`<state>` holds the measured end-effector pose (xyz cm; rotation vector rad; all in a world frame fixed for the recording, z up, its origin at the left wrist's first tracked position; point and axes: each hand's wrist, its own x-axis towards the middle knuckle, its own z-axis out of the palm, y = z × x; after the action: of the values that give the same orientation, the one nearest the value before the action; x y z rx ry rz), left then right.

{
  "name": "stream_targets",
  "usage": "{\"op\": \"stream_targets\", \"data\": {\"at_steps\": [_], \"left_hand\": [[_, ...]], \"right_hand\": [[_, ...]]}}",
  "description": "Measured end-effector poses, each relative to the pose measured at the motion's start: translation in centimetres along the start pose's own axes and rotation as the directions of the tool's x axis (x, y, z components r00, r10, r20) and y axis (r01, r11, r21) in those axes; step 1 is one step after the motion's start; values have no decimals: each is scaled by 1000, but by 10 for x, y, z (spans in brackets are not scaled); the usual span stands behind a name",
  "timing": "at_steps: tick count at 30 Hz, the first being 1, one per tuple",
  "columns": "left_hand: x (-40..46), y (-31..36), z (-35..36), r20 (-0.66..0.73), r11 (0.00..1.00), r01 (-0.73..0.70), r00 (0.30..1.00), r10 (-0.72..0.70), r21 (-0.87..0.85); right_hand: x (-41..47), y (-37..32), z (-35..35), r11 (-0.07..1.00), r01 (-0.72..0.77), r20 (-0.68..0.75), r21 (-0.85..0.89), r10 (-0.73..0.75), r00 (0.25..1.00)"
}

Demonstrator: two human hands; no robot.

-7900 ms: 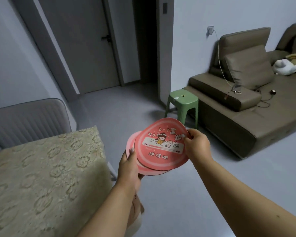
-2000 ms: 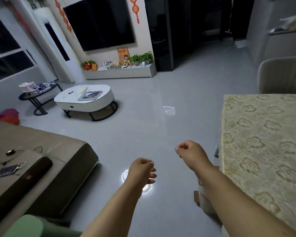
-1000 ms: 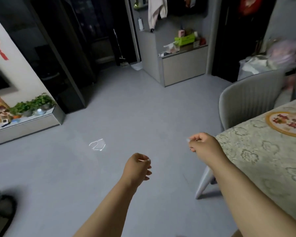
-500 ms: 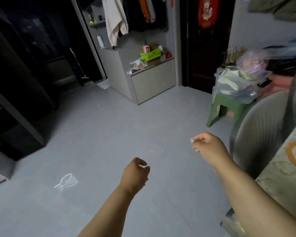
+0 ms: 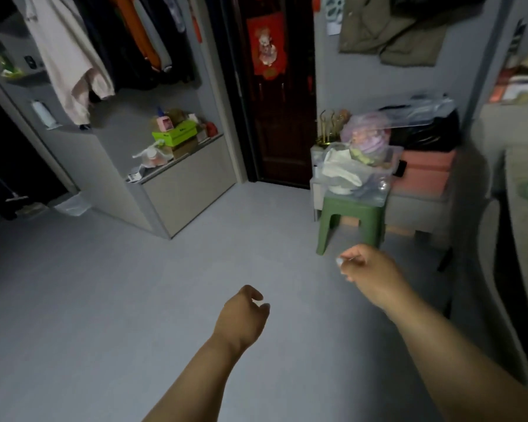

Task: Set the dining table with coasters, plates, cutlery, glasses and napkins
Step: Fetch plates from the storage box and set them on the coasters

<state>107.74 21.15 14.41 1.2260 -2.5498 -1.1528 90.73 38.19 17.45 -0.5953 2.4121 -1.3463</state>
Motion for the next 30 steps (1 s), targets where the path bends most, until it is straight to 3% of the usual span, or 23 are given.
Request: {"op": "stream_targets", "data": {"at_steps": [11, 22, 27, 30], "left_hand": [[253, 111, 52, 204, 991, -130, 970, 133, -26], [465, 223, 89, 249, 956, -290, 930, 269, 51], [572, 267, 107, 278, 918, -395, 886, 372, 28], [644, 298, 108, 302, 901, -434, 859, 414, -2]], "right_hand": [[216, 15, -38, 988, -151, -135, 38, 155, 979], [419, 21, -80, 964, -264, -195, 39, 267, 944], [509, 20, -89, 946, -318, -249, -56, 295, 922], [574, 13, -91, 927, -375, -309, 27, 364, 878]]}}
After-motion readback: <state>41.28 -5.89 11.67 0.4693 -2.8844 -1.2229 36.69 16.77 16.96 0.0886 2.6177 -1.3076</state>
